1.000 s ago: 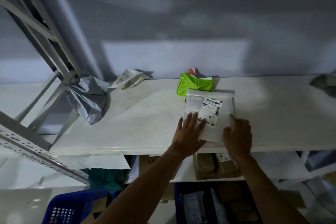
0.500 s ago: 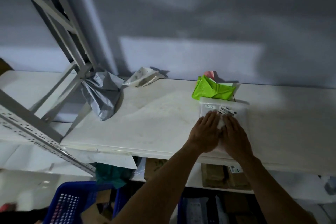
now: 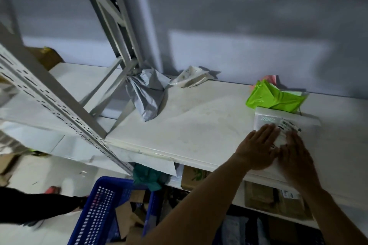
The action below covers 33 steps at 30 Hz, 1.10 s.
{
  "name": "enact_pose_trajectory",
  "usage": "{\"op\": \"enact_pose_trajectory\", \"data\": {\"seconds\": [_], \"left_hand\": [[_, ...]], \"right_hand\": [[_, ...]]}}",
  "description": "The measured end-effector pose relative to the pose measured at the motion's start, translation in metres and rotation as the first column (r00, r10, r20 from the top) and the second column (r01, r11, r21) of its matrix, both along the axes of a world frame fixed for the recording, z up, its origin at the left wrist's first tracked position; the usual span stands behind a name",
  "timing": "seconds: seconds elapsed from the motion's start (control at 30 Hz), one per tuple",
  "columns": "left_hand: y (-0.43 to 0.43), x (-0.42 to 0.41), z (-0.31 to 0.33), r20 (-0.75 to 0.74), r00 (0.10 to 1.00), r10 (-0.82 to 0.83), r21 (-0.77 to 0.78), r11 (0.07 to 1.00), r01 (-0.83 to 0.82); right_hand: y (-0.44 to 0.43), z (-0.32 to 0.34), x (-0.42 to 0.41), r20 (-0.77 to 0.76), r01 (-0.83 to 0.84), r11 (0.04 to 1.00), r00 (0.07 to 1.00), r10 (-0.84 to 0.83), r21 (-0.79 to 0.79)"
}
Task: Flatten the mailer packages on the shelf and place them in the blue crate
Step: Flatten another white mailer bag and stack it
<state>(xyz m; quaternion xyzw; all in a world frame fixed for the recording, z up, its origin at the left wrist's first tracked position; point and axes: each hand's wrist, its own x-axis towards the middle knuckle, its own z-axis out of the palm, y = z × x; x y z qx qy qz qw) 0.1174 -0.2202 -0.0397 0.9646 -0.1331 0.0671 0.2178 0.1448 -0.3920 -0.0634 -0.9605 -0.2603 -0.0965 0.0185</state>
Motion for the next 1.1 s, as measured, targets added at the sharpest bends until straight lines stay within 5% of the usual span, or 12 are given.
{"op": "enact_pose_trajectory", "data": {"seconds": [0.13, 0.23, 0.37, 0.6, 0.9, 1.1], "left_hand": [[0.001, -0.011, -0.005, -0.005, 0.998, 0.057, 0.034, 0.998, -0.057], [0.001, -0.013, 0.001, -0.040, 0.998, 0.047, 0.029, 0.999, -0.046], [0.018, -0.022, 0.019, -0.115, 0.993, 0.005, -0.068, 0.998, -0.013], [0.096, -0.046, 0.051, -0.189, 0.947, 0.261, -0.129, 0.949, -0.288], [0.216, -0.036, 0.074, -0.293, 0.779, 0.554, -0.280, 0.729, -0.624], [0.282, -0.011, 0.092, -0.362, 0.628, 0.689, -0.261, 0.572, -0.778]], "right_hand": [[0.002, 0.005, 0.000, 0.072, -0.096, 0.995, 0.992, 0.099, -0.039], [-0.005, 0.009, 0.007, -0.015, -0.040, 0.995, 0.999, 0.039, -0.090], [0.019, 0.039, 0.002, -0.080, 0.252, 0.953, 0.967, -0.241, 0.171], [0.111, 0.086, 0.000, -0.060, 0.212, 0.917, 0.977, -0.204, 0.338], [0.243, 0.123, 0.026, -0.372, 0.197, 0.906, 0.927, -0.048, 0.375], [0.296, 0.128, 0.066, -0.572, 0.372, 0.818, 0.817, -0.066, 0.438]]}}
